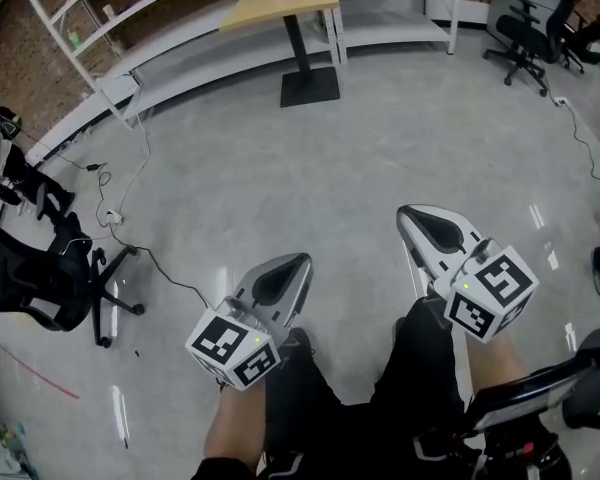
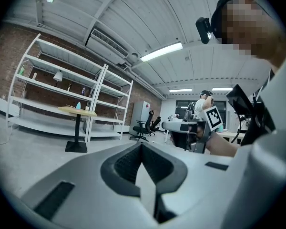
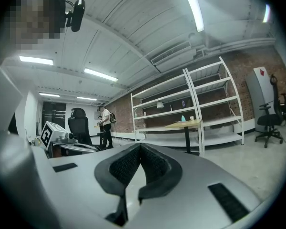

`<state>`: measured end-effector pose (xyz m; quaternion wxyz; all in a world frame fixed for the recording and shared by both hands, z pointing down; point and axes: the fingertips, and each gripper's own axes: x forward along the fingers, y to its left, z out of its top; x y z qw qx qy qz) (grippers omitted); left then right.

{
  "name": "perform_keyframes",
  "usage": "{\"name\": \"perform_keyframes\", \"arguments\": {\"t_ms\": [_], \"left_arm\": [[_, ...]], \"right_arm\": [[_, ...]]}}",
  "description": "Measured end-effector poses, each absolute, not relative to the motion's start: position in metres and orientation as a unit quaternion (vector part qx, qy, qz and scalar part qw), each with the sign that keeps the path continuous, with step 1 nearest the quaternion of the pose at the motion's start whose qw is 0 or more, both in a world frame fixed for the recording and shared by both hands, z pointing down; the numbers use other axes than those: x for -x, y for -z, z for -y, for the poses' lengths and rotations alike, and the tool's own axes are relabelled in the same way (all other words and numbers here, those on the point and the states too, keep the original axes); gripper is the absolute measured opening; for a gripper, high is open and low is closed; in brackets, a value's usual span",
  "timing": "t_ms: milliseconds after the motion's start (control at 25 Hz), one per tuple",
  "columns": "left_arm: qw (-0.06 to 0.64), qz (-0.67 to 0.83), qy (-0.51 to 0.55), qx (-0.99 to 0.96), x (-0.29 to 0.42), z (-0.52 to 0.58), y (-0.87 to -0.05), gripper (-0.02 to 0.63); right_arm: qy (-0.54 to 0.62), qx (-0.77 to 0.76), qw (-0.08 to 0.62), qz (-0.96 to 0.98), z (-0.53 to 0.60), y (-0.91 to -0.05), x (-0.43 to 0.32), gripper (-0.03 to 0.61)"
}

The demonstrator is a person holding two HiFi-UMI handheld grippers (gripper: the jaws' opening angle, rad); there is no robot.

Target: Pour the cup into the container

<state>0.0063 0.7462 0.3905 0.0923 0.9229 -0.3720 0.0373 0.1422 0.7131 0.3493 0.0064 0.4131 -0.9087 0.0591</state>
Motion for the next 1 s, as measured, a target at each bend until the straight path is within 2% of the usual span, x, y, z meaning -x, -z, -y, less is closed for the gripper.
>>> {"name": "perform_keyframes", "arguments": {"t_ms": [560,1000], "left_arm": [[0.057,0.363,-0.033,-0.929,0.009,-0.615,-0.355,-0.002],[0.071,0.338,-0.051,-0.937,-0.039,-0.457,-0.367,-0.002]], "right_arm": [[-0.039,-0.415,-0.003,0.909,-0.583,-0.314,-0.123,0.002],[-0.063,-0.432,-0.019,0.9,-0.432,-0.335,-0.164,0.002]]}}
